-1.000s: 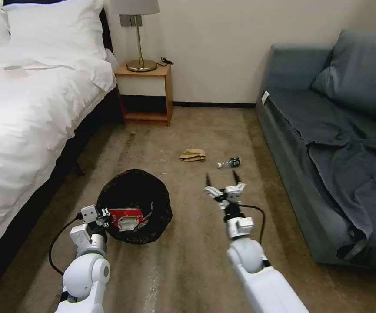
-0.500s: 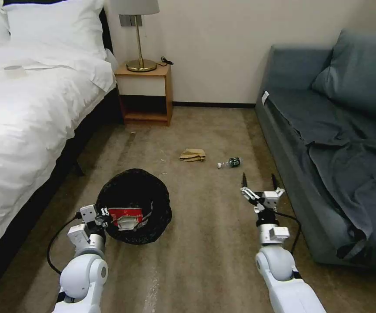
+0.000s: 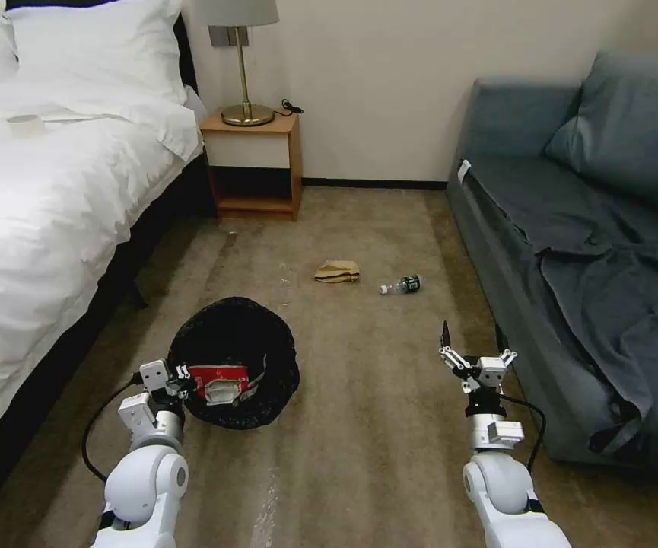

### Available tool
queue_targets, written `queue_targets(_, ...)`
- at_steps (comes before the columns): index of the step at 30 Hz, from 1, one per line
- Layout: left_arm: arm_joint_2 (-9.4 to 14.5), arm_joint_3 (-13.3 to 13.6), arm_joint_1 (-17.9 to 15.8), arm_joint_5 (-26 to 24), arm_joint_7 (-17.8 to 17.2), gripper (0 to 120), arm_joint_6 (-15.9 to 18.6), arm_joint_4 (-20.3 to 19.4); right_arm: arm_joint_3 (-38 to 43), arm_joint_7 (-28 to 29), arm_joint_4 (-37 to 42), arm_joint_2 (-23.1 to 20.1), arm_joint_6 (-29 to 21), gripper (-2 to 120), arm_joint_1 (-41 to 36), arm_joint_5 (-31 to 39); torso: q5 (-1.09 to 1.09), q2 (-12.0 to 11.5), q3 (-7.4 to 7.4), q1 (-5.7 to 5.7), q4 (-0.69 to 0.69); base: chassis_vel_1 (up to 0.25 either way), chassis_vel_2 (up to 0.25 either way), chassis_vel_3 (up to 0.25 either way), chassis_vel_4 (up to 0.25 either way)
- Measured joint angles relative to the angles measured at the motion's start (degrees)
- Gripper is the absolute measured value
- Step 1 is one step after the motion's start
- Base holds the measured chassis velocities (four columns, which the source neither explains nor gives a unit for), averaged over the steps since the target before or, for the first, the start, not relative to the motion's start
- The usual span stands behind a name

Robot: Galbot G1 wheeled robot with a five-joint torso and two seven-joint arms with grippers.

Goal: Pick up the trash bin, then pick up the garbage on the floor and place it into the trash bin.

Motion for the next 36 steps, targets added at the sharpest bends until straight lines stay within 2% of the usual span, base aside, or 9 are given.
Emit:
queue_targets(31,-0.16,-0.11,0.55,0.30,-0.10,3,-0.44,-0.47,1.67,-0.60,0.12,-0.20,-0.47,98,-1.14,0.27,0.00,0.00,0.00,0.00,0.00,0.000,0.000,0.000,0.000)
queue_targets(36,-0.16,-0.06,0.48,0.31,-0.18,3,-0.44,-0.47,2.14,-0.81,0.08,-0.35,-0.33,98,-1.25,0.49,0.00,0.00,0.00,0.00,0.00,-0.088,0.070,0.067,-0.073)
